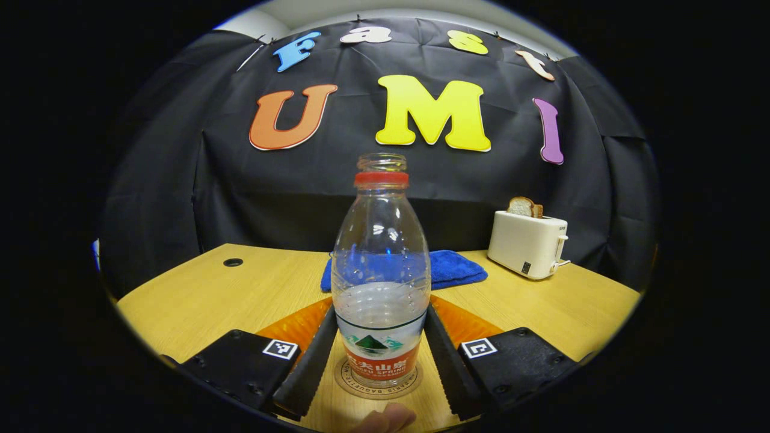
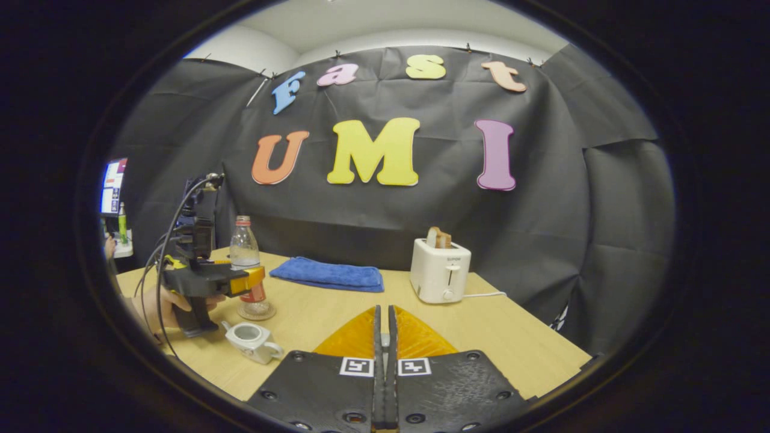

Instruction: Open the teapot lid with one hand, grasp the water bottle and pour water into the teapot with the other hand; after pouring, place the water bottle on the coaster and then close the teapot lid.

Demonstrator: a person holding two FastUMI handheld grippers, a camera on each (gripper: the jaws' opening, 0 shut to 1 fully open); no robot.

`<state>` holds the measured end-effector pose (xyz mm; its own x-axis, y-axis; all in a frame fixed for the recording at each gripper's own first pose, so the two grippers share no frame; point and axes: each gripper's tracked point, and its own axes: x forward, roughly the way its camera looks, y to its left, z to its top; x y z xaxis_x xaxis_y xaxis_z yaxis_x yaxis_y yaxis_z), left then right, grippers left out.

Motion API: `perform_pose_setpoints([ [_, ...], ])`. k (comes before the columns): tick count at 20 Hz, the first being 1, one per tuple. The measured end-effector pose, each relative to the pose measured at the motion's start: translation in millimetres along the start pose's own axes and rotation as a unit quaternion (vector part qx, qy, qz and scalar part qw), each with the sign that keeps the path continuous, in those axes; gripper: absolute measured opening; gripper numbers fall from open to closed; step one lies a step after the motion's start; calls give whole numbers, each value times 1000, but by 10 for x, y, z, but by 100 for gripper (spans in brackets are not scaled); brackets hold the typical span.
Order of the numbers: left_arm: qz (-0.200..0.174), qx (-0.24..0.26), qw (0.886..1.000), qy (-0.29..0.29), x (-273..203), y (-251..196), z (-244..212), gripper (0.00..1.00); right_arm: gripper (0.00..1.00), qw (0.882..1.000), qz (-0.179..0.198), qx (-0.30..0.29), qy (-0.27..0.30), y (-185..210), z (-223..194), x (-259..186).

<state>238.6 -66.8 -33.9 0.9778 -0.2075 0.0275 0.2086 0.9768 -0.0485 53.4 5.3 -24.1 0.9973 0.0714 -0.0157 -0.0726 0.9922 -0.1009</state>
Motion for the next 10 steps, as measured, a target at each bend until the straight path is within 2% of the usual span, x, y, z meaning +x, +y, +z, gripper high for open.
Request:
perform_pose_setpoints([
  [3, -5, 8, 1000, -3, -7, -32, 18, 94, 0, 1000, 2, -2, -1, 21, 4, -14],
  [10, -6, 13, 1000, 5, -33, -67, -16, 96, 0, 1000, 1, -2, -3, 18, 20, -28],
])
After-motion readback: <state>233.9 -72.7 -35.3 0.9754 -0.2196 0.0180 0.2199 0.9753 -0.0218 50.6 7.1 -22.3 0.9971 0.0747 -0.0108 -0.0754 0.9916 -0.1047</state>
